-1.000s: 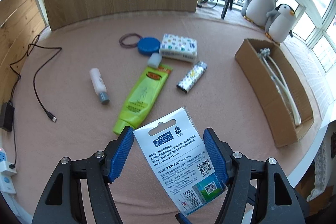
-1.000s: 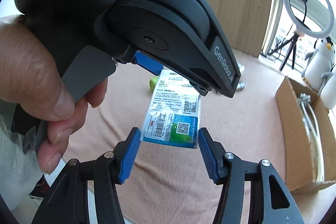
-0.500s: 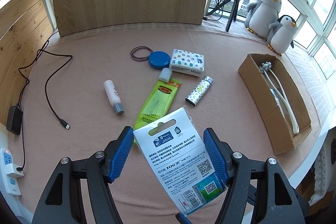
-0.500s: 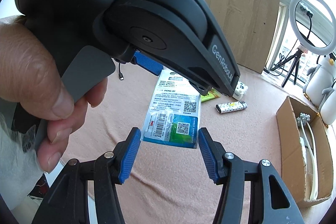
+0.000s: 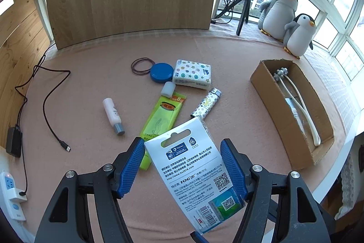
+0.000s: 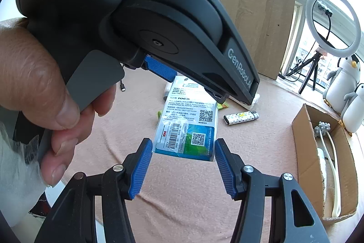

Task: Organize objects
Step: 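Lift the card packet with the right gripper and carry it toward the box, then lower the card packet into the cardboard box and open the right gripper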

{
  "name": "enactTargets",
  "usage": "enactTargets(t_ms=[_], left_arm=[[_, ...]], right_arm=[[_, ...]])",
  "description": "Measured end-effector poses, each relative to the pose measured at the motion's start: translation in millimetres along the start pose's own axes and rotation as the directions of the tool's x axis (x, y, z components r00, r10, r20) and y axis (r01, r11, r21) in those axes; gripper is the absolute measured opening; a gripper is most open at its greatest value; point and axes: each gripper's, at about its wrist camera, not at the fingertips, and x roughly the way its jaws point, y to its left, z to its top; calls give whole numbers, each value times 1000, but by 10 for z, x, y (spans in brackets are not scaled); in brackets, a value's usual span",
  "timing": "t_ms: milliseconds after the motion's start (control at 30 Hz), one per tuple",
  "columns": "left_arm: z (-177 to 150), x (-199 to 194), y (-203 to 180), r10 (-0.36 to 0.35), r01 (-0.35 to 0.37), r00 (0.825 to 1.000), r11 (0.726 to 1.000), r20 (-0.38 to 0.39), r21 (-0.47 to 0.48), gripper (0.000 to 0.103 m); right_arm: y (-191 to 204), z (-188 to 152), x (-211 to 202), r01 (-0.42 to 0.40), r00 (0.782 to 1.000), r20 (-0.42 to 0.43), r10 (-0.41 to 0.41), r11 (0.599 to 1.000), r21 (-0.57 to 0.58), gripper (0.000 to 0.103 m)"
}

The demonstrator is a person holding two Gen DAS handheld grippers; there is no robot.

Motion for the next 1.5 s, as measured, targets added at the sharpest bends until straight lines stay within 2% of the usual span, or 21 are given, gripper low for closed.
enactTargets(t_ms=[333,633,833,1167,1433,1500], left_arm=[[192,56,-274,-23,23,1000,998,0,64,72],[425,158,-909,-76,78,997,983,-19,164,72],[565,292,-1573,-124,129,992,960,-38,247,72],[636,623,-2552,-197,223,975,898,-107,380,72],[707,679,-2816,-221,248,969,875,-113,416,73],[721,679,-2824,-196,215,977,874,-88,436,75]], right_arm=[[-256,31,-19,34,999,13,-34,999,42,52],[-668,-37,-173,104,994,15,-106,987,122,52],[-1136,-147,-324,175,984,2,-179,966,190,52],[-1708,-464,-489,293,955,-45,-293,908,301,52],[-1960,-512,-523,340,938,-58,-341,879,333,52],[-2007,-512,-489,374,926,-83,-368,868,328,54]])
